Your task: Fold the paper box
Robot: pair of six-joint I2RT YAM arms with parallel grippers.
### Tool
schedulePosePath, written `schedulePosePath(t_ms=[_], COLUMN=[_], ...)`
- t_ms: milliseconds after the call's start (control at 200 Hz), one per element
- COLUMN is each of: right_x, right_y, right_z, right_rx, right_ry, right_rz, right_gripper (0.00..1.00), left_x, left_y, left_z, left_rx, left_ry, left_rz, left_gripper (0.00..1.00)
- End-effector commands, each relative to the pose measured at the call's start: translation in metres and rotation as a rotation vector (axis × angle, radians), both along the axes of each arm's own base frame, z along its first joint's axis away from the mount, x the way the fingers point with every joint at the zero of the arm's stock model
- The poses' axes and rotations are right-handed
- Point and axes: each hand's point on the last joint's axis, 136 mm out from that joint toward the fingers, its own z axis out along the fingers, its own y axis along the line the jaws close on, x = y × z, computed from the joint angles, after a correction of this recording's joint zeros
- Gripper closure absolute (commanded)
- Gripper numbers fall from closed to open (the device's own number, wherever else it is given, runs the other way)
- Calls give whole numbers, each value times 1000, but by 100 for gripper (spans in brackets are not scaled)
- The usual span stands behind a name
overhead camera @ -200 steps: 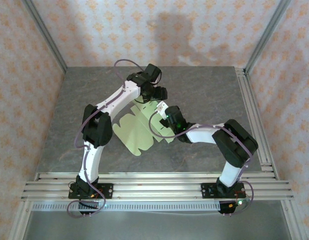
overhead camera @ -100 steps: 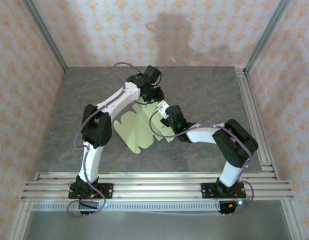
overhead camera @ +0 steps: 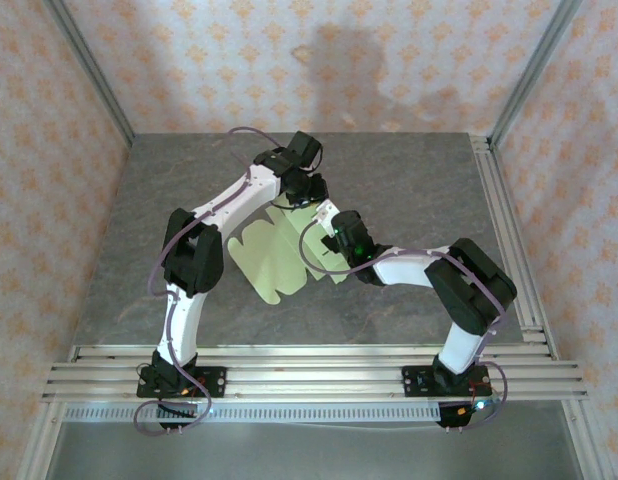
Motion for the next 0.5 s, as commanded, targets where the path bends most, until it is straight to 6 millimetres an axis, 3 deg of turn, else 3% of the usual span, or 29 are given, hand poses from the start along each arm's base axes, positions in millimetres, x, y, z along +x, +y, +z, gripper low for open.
schedulePosePath(t_ms=[0, 70, 150, 285, 496], right_x=[2, 2, 2, 3, 1], right_y=[11, 10, 9, 5, 6], right_z=[20, 20, 19, 18, 14], right_rx=[48, 46, 45, 48, 112], right_ry=[-36, -36, -35, -27, 13], right_rz=[23, 20, 12, -13, -12], right_gripper=[100, 100, 100, 100, 100], left_x=[-4, -4, -4, -6, -22], left_y=[-10, -9, -4, 8, 52], left_z=[33, 35, 38, 55, 93], left_rx=[-59, -55, -42, -14, 95], left_ry=[-60, -67, -80, -143, -288], left_rz=[-30, -27, -18, 12, 62], left_gripper=[88, 85, 61, 44, 19])
